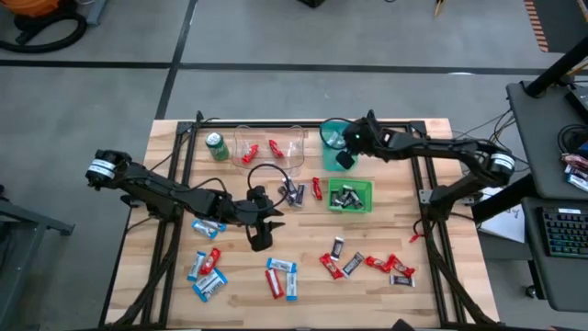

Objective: Sort candy
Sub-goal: Put the white chocolate bar into the blue bin

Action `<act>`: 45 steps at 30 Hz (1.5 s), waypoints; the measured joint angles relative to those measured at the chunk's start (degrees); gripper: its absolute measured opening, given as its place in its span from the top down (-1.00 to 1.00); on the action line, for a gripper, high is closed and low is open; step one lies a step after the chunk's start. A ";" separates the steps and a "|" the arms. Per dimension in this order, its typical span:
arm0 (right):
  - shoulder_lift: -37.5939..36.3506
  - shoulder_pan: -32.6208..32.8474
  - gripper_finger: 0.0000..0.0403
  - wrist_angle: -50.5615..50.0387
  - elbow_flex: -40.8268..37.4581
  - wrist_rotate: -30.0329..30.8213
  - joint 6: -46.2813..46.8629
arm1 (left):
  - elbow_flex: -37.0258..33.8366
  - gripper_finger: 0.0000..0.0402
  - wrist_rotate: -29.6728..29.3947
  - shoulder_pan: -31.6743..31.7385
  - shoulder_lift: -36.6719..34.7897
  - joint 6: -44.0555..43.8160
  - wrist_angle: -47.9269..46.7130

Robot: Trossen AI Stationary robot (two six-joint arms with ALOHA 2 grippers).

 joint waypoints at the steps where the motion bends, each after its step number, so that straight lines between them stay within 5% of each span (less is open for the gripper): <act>1: 0.20 0.03 0.94 0.58 0.00 1.02 -0.23 | 0.00 0.37 0.00 0.00 0.00 0.19 -0.31; 7: 0.70 0.07 0.91 2.16 0.00 2.16 -0.97 | 0.00 0.37 0.00 0.00 0.00 2.55 -1.26; 23: -0.24 0.22 0.42 2.11 0.00 1.62 2.97 | -0.02 0.37 0.00 0.00 0.00 5.32 -6.00; 29: -4.08 2.00 0.44 0.87 0.00 -5.00 6.84 | -0.02 0.37 2.23 -0.06 0.00 1.90 -9.45; 33: -7.58 4.99 0.44 0.14 0.00 -11.51 9.31 | -0.02 0.37 4.48 -0.83 0.00 -0.50 -10.03; 39: -11.21 13.51 0.44 -1.86 0.00 -12.87 11.10 | -0.02 0.37 6.78 -5.09 0.49 0.35 -9.45; 45: -11.72 23.39 0.45 -1.68 0.00 -12.80 12.10 | -0.09 0.37 -0.12 -12.40 3.68 2.00 -5.15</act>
